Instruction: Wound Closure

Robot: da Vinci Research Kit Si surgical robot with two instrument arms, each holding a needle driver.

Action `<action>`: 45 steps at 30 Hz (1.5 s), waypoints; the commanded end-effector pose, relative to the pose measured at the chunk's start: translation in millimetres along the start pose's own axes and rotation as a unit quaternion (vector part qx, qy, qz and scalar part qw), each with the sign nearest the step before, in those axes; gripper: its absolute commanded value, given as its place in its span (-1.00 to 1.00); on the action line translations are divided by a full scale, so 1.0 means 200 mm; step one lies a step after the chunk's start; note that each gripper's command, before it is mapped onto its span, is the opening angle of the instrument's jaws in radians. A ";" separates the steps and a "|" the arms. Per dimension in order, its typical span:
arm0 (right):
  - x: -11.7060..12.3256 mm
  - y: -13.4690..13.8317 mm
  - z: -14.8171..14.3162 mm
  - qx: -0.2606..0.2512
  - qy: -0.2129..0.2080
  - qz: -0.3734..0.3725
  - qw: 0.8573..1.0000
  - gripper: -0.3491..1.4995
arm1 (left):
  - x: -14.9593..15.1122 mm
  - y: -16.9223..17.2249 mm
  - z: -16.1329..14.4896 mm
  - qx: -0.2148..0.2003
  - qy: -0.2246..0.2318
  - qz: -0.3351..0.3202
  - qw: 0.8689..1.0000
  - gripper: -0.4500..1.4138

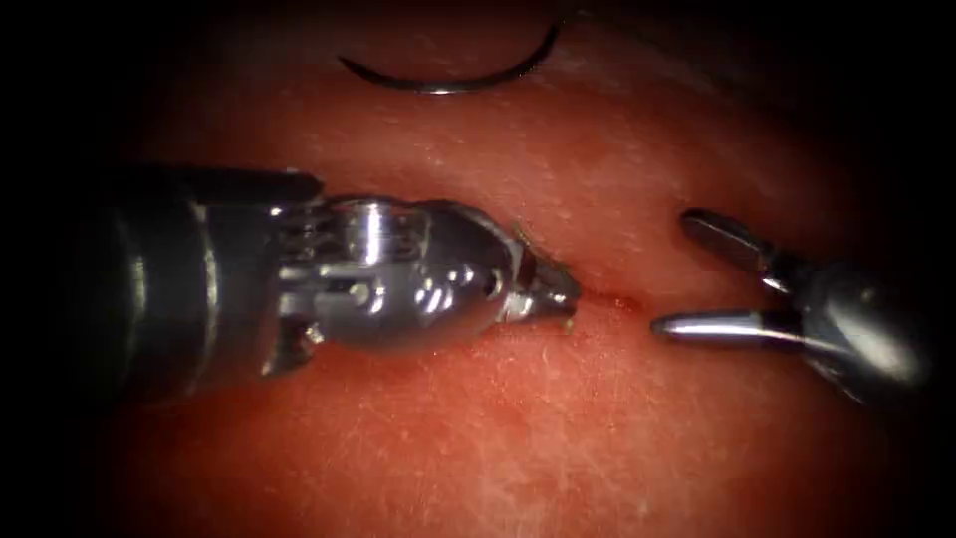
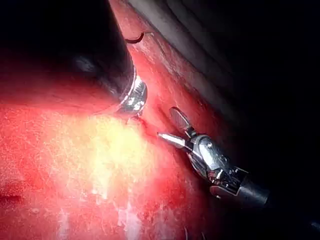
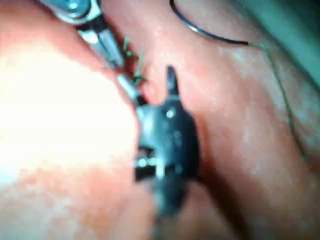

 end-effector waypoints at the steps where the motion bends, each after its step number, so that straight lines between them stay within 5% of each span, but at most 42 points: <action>1: -0.001 -0.003 0.010 0.005 0.001 -0.015 1.000 0.74 | -0.002 -0.001 0.003 0.000 0.004 -0.004 1.000 -0.89; 9: 0.001 -0.017 0.033 -0.003 -0.024 -0.082 0.996 0.78 | -0.011 -0.007 0.001 -0.003 0.022 -0.025 0.999 -0.89; 35: -0.010 -0.019 0.058 -0.036 -0.052 -0.092 0.994 0.76 | 0.001 -0.009 0.000 -0.004 0.034 -0.038 0.999 -0.89; 45: -0.014 -0.020 0.061 -0.034 -0.050 -0.096 0.994 0.54 | 0.002 -0.009 -0.001 -0.005 0.035 -0.038 0.999 -0.89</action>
